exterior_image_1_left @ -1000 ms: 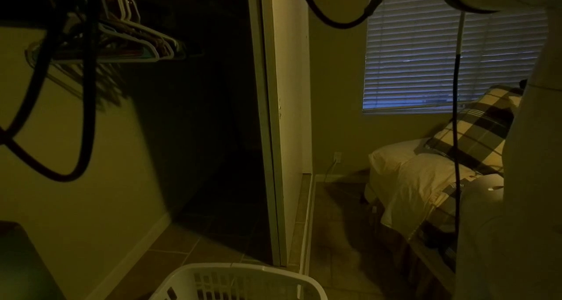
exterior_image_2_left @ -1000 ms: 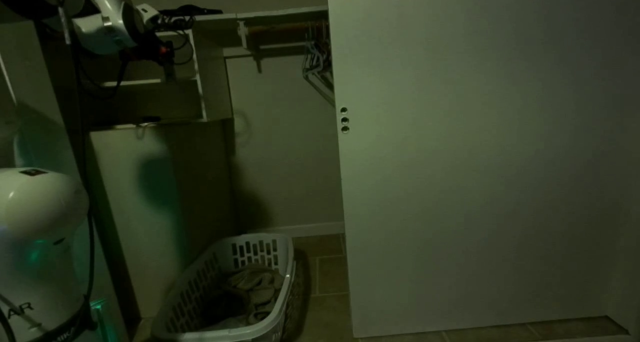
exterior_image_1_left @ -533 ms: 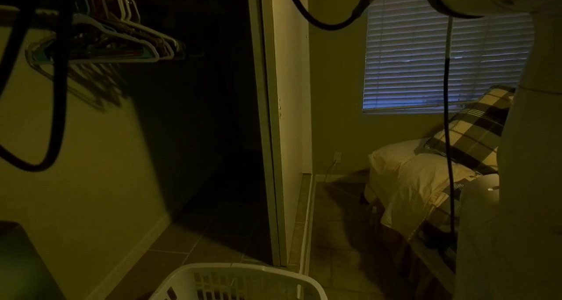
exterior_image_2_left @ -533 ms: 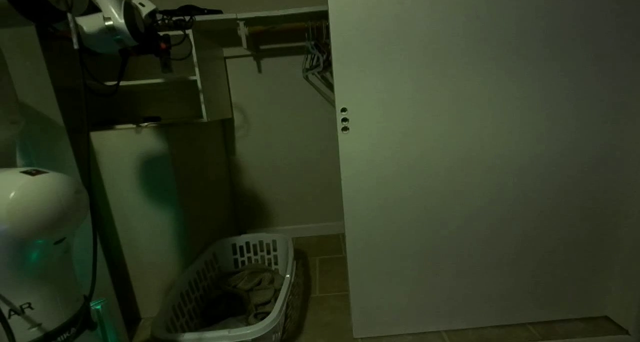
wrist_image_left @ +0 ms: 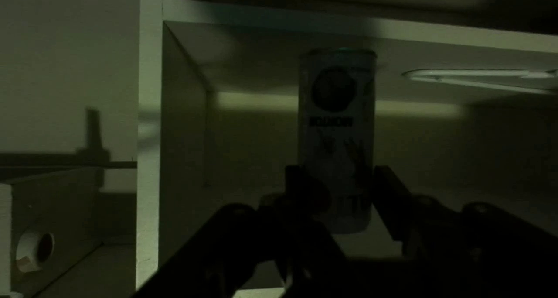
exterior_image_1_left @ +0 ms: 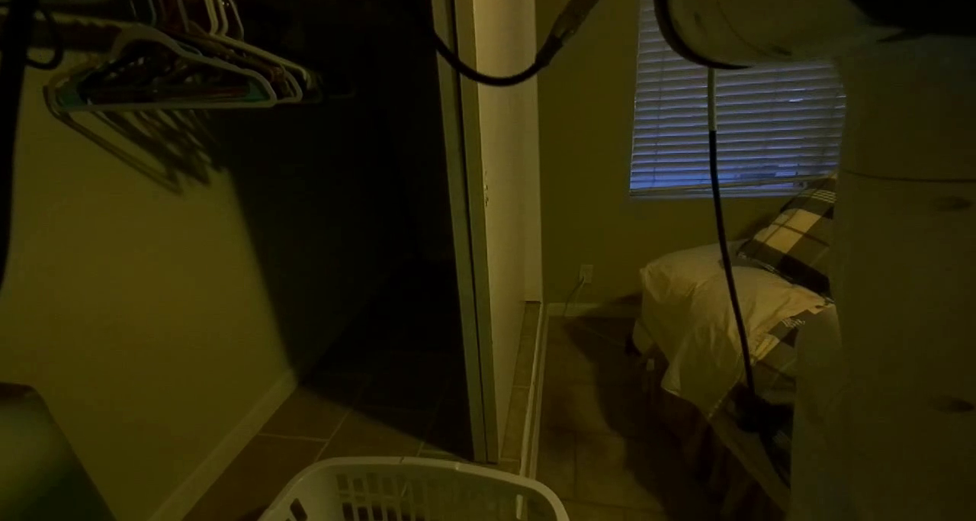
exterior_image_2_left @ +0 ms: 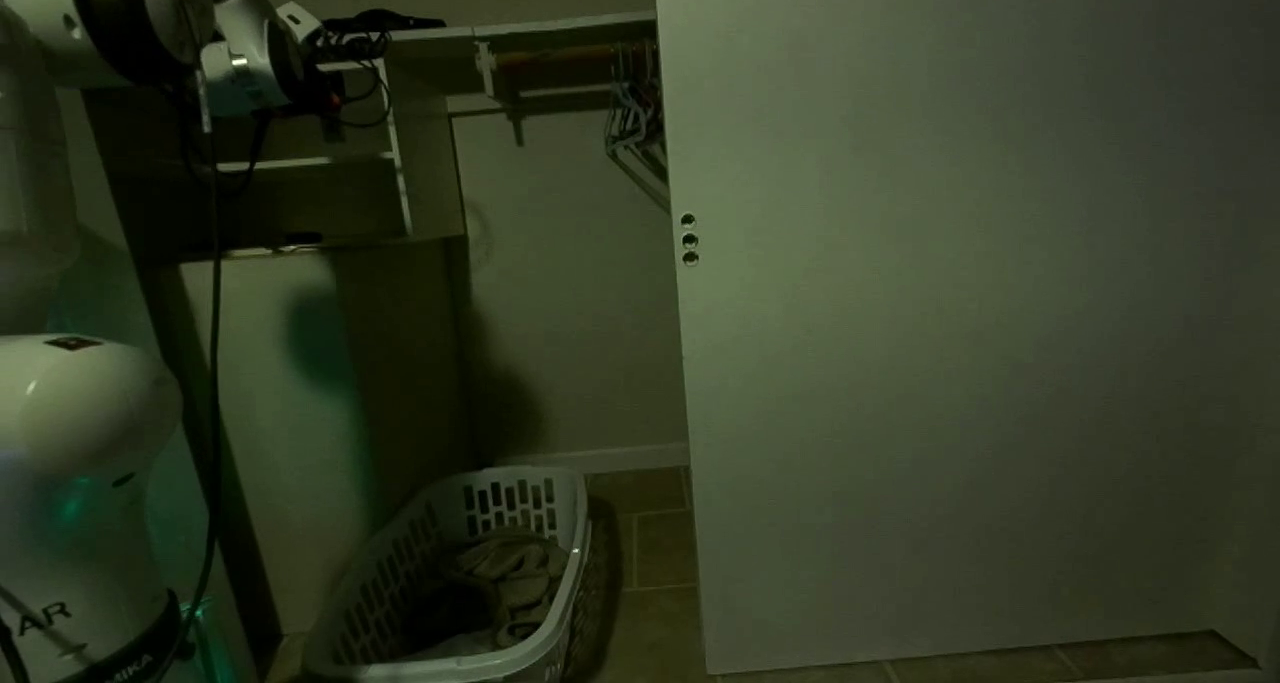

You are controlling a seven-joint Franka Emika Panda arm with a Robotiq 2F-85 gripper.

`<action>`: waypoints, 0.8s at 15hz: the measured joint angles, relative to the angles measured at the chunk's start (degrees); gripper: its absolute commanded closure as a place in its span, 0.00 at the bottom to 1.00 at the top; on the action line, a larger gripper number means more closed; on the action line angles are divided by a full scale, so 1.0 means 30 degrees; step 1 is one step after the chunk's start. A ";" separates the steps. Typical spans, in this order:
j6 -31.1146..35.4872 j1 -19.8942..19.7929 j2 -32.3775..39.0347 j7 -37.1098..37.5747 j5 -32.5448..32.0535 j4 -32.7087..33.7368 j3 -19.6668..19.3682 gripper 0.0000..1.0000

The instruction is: Remove the black object from the bottom shelf and put it on the top shelf

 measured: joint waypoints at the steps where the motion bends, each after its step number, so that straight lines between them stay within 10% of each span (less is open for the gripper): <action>1: 0.0134 0.0076 0.0381 0.0000 -0.0191 0.0350 -0.0001 0.79; 12: 0.0426 0.1195 0.3674 0.0000 -0.1496 0.3762 -0.0543 0.79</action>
